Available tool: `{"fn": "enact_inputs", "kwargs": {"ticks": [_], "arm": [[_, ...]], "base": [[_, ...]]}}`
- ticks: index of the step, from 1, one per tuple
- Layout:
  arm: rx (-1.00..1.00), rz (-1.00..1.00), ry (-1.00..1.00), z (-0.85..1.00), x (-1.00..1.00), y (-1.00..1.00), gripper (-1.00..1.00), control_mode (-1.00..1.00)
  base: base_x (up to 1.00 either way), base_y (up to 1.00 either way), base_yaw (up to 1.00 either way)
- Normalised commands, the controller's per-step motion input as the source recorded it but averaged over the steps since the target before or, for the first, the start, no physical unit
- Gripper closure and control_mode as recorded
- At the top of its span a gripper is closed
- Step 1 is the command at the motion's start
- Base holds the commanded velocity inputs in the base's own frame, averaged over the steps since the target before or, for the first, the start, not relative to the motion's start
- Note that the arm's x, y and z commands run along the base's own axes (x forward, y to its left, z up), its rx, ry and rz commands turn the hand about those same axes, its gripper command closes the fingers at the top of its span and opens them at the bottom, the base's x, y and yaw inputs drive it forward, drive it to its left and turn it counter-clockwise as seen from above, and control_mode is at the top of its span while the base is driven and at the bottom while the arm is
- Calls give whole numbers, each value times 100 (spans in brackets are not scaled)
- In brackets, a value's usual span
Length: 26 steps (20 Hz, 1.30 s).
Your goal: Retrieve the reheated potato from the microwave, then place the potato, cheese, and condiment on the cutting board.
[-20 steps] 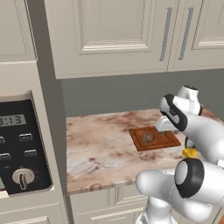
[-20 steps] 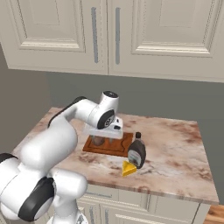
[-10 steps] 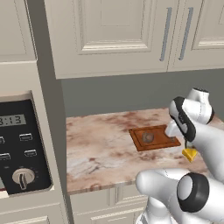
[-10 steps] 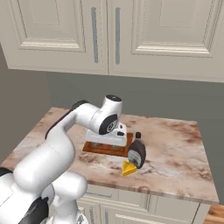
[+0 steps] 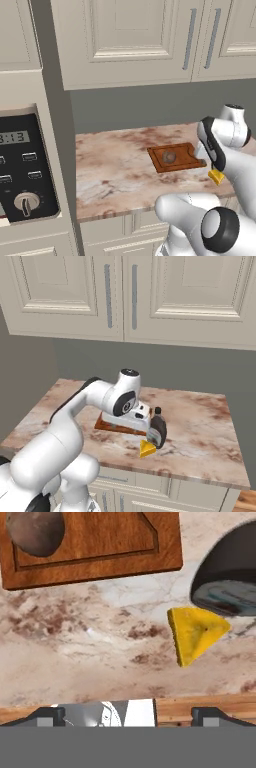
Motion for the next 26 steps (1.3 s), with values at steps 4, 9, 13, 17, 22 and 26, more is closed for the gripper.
{"fn": "enact_inputs", "kwargs": {"ticks": [4, 9, 13, 17, 22, 26], "arm": [[-4, -27, 15, -12, 0, -36, -100, -100], [0, -20, 11, -28, 1, -32, -100, -100], [0, -8, 2, -34, 9, -28, -100, -100], [0, 0, 0, -36, 3, -14, -100, -100], [0, 0, -6, -29, 0, -7, -100, -100], [0, 0, -10, -27, 9, -4, -100, -100]], "base": [[0, 0, 0], [0, 0, 0], [0, 0, 0], [0, 0, 0], [0, 0, 0], [0, 0, 0]]}}
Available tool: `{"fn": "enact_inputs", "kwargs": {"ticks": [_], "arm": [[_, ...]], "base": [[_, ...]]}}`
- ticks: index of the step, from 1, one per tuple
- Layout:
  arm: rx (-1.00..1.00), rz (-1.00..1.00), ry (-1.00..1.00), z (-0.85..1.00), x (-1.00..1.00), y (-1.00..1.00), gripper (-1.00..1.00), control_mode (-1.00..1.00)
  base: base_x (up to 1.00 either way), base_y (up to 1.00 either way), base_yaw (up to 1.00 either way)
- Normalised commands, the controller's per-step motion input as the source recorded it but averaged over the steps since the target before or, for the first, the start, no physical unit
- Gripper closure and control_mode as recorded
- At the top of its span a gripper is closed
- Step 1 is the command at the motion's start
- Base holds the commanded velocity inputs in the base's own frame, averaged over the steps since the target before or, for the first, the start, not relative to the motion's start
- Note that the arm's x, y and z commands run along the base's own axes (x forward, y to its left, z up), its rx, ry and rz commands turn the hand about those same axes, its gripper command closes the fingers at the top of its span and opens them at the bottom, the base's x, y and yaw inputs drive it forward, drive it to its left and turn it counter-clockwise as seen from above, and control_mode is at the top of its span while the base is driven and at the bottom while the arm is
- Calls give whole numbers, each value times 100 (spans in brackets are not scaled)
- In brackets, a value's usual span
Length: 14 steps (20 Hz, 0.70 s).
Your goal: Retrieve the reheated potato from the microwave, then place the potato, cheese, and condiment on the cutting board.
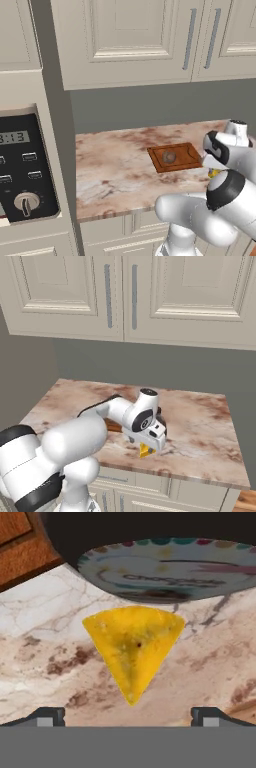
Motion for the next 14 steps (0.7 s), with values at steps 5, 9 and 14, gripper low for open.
{"fn": "enact_inputs", "kwargs": {"ticks": [5, 9, 14], "arm": [[0, 0, -11, -23, 19, -1, -100, -100], [-5, 0, -6, -18, 17, -2, -100, -100], [-11, 0, -1, -14, 7, -18, -100, -100]], "base": [[0, 0, 0], [0, 0, 0], [0, 0, 0]]}}
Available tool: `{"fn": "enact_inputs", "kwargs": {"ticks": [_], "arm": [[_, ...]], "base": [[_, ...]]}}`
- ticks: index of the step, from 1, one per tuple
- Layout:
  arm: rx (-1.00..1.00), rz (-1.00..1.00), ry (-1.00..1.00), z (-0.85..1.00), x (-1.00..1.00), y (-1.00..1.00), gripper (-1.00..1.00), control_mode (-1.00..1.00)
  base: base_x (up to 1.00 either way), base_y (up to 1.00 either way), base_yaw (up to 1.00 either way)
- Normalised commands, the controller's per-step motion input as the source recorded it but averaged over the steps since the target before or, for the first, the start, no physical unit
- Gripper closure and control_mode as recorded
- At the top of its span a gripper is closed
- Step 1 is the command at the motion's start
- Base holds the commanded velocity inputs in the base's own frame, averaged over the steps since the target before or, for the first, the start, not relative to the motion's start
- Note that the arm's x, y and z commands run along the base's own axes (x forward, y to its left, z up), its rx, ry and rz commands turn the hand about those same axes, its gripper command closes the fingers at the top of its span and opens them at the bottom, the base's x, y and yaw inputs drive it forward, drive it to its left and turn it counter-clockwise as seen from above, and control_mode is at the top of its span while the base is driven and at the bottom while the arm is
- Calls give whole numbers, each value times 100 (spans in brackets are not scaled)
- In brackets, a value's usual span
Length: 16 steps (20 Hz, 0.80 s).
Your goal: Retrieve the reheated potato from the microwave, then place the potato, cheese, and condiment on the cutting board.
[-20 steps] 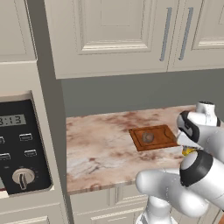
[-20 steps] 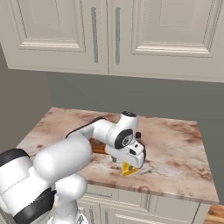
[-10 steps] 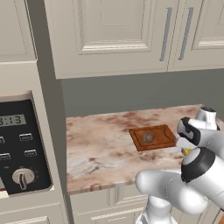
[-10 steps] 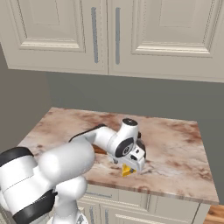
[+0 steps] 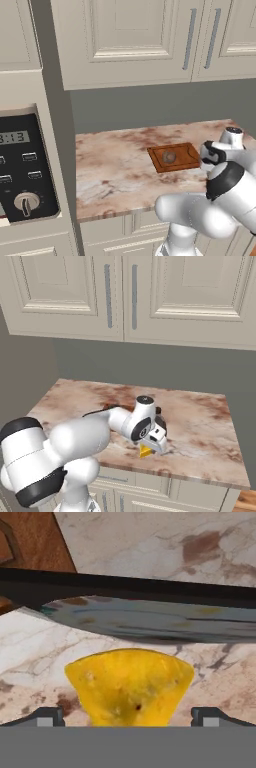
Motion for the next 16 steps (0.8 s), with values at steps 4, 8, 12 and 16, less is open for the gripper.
{"fn": "enact_inputs", "kwargs": {"ticks": [4, 8, 12, 16], "arm": [[-10, 0, 0, -16, 2, -14, -100, -100], [0, 0, 0, -18, 1, 0, -100, -100], [0, 0, 0, -23, 1, 0, -100, -100], [0, 0, 0, -13, 2, -1, 100, -100]], "base": [[0, 0, 0], [0, 0, 0], [0, 0, 0], [0, 0, 0]]}}
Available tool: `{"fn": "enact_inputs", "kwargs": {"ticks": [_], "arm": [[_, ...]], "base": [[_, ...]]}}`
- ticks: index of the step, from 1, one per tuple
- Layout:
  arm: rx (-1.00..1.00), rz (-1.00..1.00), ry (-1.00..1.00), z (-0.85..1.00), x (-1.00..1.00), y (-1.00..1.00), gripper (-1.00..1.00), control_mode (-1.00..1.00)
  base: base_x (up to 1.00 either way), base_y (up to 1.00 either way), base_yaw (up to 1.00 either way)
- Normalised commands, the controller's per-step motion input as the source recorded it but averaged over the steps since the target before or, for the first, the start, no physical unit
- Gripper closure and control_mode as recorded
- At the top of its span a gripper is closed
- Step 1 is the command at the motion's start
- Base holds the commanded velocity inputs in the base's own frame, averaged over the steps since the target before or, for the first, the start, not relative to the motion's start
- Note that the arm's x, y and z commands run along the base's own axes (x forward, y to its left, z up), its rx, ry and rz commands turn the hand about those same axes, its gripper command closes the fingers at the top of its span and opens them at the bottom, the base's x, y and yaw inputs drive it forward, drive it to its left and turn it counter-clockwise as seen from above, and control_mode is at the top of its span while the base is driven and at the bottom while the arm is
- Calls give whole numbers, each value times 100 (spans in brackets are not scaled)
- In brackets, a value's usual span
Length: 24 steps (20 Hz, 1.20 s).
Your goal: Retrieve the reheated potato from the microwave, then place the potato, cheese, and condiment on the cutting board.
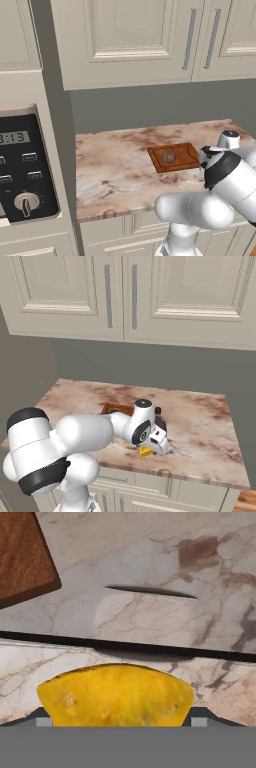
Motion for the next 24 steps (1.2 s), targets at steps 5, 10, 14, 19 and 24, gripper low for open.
{"fn": "enact_inputs", "kwargs": {"ticks": [5, 10, 14, 19, 24], "arm": [[0, 0, 0, -9, -8, 2, 100, -100], [0, 0, 0, 1, -34, 12, 100, -100], [1, 0, 0, 18, -34, 25, 100, -100], [0, 0, 0, 23, -5, 43, 100, -100], [0, 0, 0, 23, 14, 41, 100, -100]], "base": [[0, 0, 0], [0, 0, 0], [0, 0, 0], [0, 0, 0], [0, 0, 0]]}}
